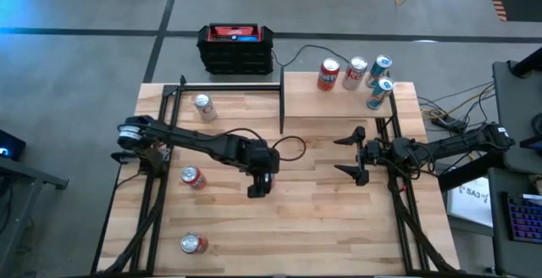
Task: Place canned beverage on shelf
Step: Put the top red white soda can on the shelf
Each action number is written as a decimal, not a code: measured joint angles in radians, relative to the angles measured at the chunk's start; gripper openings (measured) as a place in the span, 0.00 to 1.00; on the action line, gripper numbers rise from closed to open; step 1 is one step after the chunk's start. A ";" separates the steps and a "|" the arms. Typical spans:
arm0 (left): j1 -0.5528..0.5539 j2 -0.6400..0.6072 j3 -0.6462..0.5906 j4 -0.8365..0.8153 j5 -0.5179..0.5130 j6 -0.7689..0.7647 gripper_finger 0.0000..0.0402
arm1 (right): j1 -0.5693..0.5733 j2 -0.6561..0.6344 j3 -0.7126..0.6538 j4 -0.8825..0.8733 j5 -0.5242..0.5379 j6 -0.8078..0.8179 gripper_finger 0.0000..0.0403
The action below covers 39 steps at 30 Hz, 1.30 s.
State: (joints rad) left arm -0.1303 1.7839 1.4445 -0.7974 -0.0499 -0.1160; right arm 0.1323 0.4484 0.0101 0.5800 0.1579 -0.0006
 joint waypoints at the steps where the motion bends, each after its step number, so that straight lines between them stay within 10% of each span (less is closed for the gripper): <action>1: 0.000 0.003 0.000 -0.004 0.008 -0.011 0.92 | 0.000 0.000 0.000 0.000 0.000 0.000 0.95; 20: 0.001 0.071 0.000 -0.085 0.016 -0.069 0.91 | 0.000 0.000 0.000 0.000 0.000 0.000 0.95; 33: 0.002 0.073 0.000 -0.089 0.010 -0.017 0.66 | 0.000 0.000 0.000 0.000 0.000 0.000 0.95; 39: 0.002 0.073 -0.001 -0.064 0.010 -0.013 0.73 | 0.000 0.000 0.000 0.000 0.000 0.000 0.95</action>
State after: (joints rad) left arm -0.1284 1.8572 1.4437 -0.8617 -0.0400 -0.1287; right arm 0.1325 0.4480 0.0101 0.5800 0.1577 -0.0006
